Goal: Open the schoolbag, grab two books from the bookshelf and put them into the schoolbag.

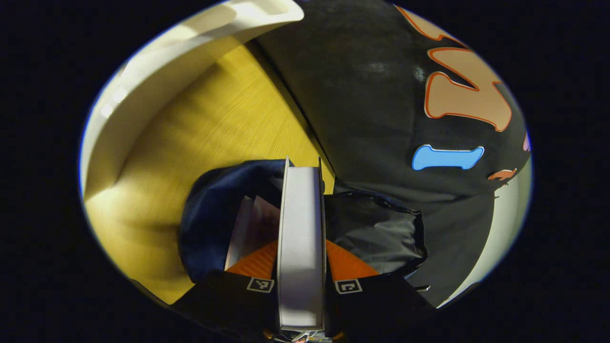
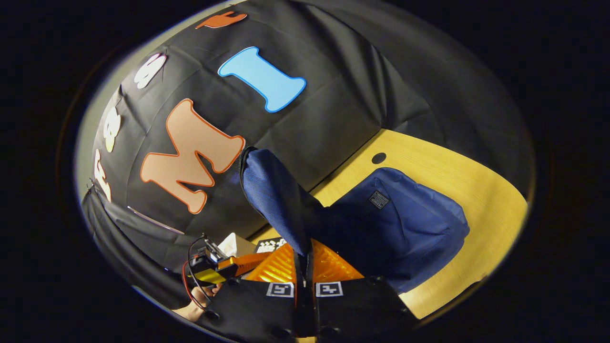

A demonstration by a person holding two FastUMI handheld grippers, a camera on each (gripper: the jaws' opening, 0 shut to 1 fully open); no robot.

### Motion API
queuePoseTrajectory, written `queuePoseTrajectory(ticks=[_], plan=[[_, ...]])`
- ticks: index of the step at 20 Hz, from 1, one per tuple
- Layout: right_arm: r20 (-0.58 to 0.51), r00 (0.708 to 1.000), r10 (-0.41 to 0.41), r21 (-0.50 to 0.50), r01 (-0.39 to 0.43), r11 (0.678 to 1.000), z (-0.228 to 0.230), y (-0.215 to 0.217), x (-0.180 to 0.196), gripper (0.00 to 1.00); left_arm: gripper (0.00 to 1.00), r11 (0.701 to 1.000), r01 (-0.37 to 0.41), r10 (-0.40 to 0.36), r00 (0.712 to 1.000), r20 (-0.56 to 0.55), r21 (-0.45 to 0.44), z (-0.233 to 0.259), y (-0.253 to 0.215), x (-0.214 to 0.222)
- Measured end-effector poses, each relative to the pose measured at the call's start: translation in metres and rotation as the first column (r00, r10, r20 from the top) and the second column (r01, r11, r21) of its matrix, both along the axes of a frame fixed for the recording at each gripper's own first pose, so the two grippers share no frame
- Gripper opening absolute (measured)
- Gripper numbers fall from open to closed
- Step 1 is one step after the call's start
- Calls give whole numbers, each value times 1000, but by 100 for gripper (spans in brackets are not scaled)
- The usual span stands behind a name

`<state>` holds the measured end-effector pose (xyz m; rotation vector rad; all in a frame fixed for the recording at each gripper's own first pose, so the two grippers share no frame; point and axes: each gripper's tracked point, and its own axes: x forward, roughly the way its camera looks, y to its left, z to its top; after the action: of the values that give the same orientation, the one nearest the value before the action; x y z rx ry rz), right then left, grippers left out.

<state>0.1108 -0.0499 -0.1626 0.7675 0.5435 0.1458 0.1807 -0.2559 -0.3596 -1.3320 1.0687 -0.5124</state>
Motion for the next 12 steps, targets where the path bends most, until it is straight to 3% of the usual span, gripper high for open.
queuePoseTrajectory(ticks=[4,12], plan=[[4,1000,9,-6,-9,1000,0,0,0,3,32,999,-54,54,998,27,-1,-9,-14,7],[9,1000,27,-4,-27,1000,-1,0,0,3,34,1000,-26,27,997,69,-16,-6,-48,-6]])
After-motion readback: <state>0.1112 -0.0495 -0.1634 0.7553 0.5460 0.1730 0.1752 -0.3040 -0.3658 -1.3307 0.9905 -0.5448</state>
